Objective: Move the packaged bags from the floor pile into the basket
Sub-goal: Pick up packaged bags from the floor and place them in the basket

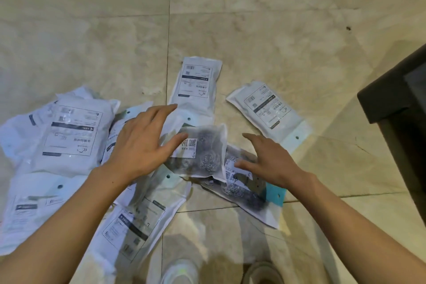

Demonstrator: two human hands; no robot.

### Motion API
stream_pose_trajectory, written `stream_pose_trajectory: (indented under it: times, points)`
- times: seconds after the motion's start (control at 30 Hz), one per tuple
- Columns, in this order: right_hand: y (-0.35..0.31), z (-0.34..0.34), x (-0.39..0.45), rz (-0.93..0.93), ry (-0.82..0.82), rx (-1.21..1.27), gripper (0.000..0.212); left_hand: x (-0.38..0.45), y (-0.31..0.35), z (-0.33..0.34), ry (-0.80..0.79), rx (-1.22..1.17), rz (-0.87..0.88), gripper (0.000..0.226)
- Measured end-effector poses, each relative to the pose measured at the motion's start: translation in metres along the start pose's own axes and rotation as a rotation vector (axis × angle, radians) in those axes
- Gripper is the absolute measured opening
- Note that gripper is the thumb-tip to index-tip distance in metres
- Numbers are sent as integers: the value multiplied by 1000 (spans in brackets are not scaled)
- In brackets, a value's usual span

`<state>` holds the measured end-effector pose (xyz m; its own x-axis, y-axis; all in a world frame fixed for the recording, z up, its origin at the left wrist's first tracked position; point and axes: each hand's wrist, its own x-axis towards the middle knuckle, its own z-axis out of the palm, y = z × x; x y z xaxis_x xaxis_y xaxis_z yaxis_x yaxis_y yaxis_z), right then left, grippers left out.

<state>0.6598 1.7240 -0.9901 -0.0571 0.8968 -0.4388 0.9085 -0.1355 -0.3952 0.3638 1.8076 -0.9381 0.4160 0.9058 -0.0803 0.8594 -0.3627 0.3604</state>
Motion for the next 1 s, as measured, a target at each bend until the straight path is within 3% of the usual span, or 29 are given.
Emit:
stream_pose_trajectory:
  times: [0.17,0.33,0.4,0.5,0.63,0.73,0.83,1.0]
  points:
    - [6,32,25,102,-129,-126,103,-1,-2,6,-17,10,12,81]
    - [10,45,31,175,-92,-115,104,-7,-11,9,-40,8,4,81]
    - [11,46,34,209,-138,-82,96,-10,-10,9,-42,1,-8,81]
    - [13,47,37,221,-198,-20,66,-7,-8,10,-49,2,2,81]
    - [21,44,25,268,-216,114,64,-1,-6,11,-66,-24,23,82]
    - [32,27,4,322,-124,148,67,5,-3,13,-136,-88,20,85]
    - [46,7,-18,370,87,247,59,19,-3,20,-220,-190,17,87]
    - [56,-17,-49,361,387,768,46,60,6,44,-456,-203,77,81]
